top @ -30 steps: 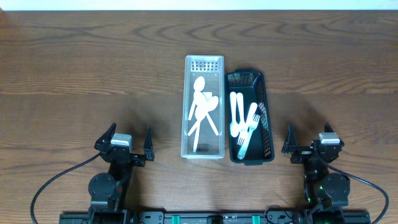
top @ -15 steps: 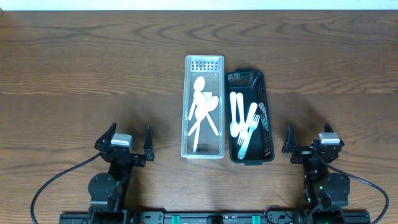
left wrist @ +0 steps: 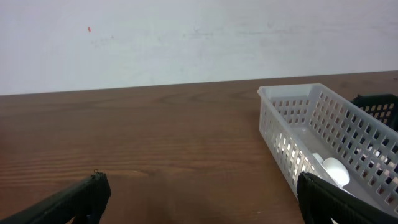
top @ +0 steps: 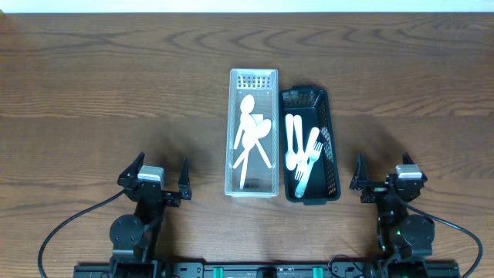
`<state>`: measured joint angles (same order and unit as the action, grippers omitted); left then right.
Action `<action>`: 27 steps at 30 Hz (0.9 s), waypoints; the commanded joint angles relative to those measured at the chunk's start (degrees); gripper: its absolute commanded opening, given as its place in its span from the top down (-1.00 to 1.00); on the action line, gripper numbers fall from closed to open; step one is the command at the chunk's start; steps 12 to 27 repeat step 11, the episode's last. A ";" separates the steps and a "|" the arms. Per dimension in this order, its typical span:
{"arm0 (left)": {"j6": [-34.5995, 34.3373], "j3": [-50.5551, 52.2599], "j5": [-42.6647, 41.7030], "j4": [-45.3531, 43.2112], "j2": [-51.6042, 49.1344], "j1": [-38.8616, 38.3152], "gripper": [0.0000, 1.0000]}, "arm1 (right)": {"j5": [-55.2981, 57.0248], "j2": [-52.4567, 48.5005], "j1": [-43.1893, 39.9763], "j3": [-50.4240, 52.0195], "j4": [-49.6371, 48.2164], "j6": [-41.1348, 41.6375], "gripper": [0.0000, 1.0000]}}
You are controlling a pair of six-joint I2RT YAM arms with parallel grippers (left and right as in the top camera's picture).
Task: Pack container
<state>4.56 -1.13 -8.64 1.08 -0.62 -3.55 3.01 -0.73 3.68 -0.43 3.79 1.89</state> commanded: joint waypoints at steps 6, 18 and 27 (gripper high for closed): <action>0.57 0.90 -1.66 2.10 0.33 -0.28 -0.96 | -0.24 0.35 0.50 0.09 0.24 -0.26 -0.99; 0.57 0.90 -1.66 2.10 0.33 -0.28 -0.96 | -0.24 0.35 0.50 0.09 0.26 -0.26 -0.98; 0.57 0.90 -1.66 2.10 0.33 -0.28 -0.96 | -0.24 0.35 0.50 0.09 0.26 -0.26 -0.98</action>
